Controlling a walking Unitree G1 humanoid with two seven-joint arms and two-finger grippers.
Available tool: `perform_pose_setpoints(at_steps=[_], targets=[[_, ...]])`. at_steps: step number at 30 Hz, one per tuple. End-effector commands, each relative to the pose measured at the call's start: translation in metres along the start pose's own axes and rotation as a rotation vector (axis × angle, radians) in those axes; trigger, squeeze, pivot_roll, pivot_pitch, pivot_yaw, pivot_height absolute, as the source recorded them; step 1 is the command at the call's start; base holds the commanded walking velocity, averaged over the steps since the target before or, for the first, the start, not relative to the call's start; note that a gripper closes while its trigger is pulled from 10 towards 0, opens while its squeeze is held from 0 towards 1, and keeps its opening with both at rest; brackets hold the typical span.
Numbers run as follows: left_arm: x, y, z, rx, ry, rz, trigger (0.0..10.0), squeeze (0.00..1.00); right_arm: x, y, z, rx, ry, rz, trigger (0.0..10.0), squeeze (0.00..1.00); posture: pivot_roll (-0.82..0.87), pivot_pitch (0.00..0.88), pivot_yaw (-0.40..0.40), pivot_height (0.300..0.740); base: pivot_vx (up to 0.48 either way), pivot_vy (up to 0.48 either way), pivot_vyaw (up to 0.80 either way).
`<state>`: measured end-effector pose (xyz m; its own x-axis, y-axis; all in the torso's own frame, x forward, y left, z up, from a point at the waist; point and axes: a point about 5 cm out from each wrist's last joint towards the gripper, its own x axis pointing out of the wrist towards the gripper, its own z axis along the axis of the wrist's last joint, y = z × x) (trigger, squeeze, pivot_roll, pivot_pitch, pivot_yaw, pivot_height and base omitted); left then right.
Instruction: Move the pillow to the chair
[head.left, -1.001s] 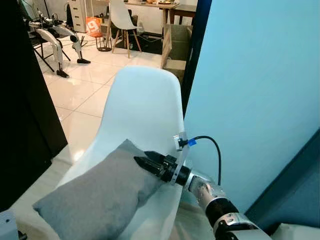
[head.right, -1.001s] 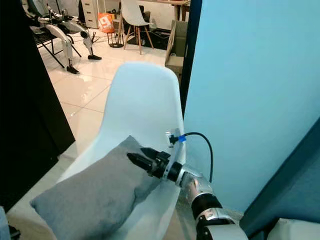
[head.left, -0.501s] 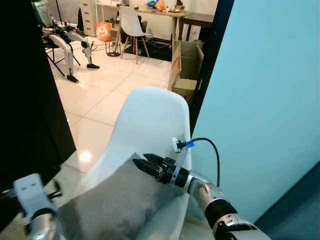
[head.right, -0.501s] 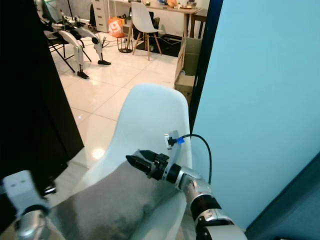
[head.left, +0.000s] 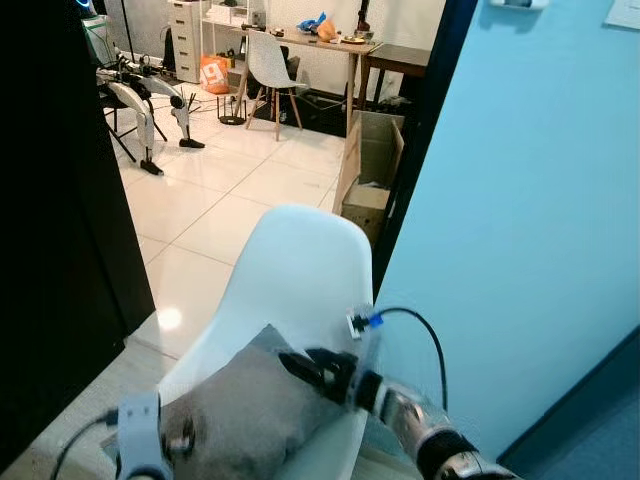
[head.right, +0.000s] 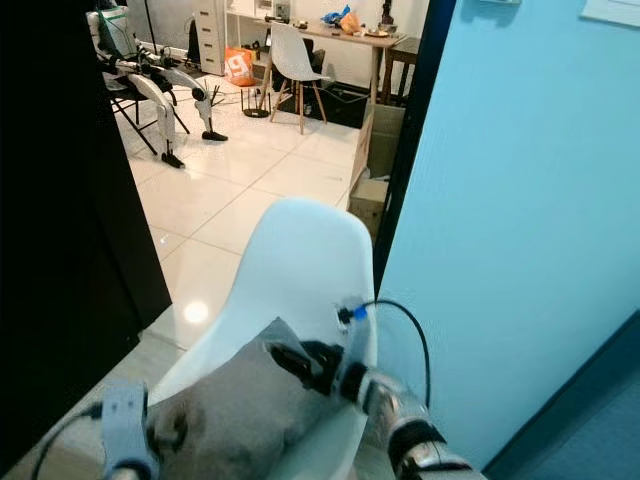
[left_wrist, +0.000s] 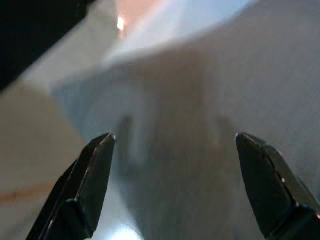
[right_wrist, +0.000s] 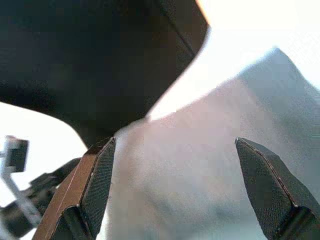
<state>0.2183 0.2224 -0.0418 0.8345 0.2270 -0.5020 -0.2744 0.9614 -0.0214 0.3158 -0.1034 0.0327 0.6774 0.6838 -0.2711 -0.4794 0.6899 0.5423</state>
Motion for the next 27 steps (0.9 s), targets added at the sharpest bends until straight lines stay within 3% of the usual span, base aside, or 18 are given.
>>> perform_pose_setpoints(at_steps=[1,2,3,8,9,12,13,14,17,20,27], targets=[[-0.011,0.007,-0.030,-0.001,0.142,0.018,10.0,0.00,-0.015,-0.019,-0.023,0.003,0.069,-0.210,10.0,0.00,0.15,0.073,-0.099,0.722,0.000,0.000,0.00],[-0.011,0.007,-0.030,-0.001,0.142,0.018,10.0,0.00,-0.015,-0.019,-0.023,0.003,0.069,-0.210,10.0,0.00,0.15,0.073,-0.099,0.722,0.000,0.000,0.00],[-0.024,0.016,-0.055,0.011,0.262,0.053,10.0,0.00,-0.035,-0.039,-0.048,0.011,0.153,-0.441,10.0,0.00,0.15,0.071,-0.101,0.722,-0.315,0.000,0.00],[-0.037,0.023,-0.076,0.003,0.364,0.084,10.0,0.00,-0.058,-0.051,-0.076,-0.003,0.273,-0.590,10.0,0.00,0.15,0.069,-0.104,0.722,-0.395,0.000,0.00],[-0.044,0.027,-0.087,0.001,0.416,0.099,10.0,0.00,-0.069,-0.055,-0.090,-0.004,0.331,-0.641,10.0,0.00,0.14,0.069,-0.104,0.722,-0.450,0.000,0.00],[-0.044,0.027,-0.087,0.001,0.416,0.099,10.0,0.00,-0.069,-0.055,-0.090,-0.004,0.331,-0.641,10.0,0.00,0.14,0.069,-0.104,0.722,-0.450,0.000,0.00],[-0.055,0.031,-0.101,0.005,0.487,0.118,10.0,0.00,-0.081,-0.056,-0.110,-0.015,0.416,-0.675,10.0,0.00,0.14,0.067,-0.105,0.722,-0.450,0.000,0.00],[-0.055,0.031,-0.101,0.005,0.487,0.118,10.0,0.00,-0.081,-0.056,-0.110,-0.015,0.416,-0.675,10.0,0.00,0.14,0.067,-0.105,0.722,-0.450,0.000,0.00],[-0.081,0.032,-0.129,0.046,0.636,0.122,10.0,0.00,-0.115,-0.049,-0.162,-0.112,0.687,-0.680,10.0,0.00,0.14,0.060,-0.109,0.722,-0.449,0.000,0.00],[-0.085,0.031,-0.134,0.051,0.658,0.117,10.0,0.00,-0.125,-0.046,-0.176,-0.156,0.764,-0.667,10.0,0.00,0.14,0.059,-0.111,0.722,-0.453,0.000,0.00],[-0.083,0.032,-0.132,0.046,0.655,0.117,10.0,0.00,-0.126,-0.045,-0.178,-0.176,0.771,-0.675,10.0,0.00,0.14,0.057,-0.109,0.722,-0.452,0.000,0.00]])
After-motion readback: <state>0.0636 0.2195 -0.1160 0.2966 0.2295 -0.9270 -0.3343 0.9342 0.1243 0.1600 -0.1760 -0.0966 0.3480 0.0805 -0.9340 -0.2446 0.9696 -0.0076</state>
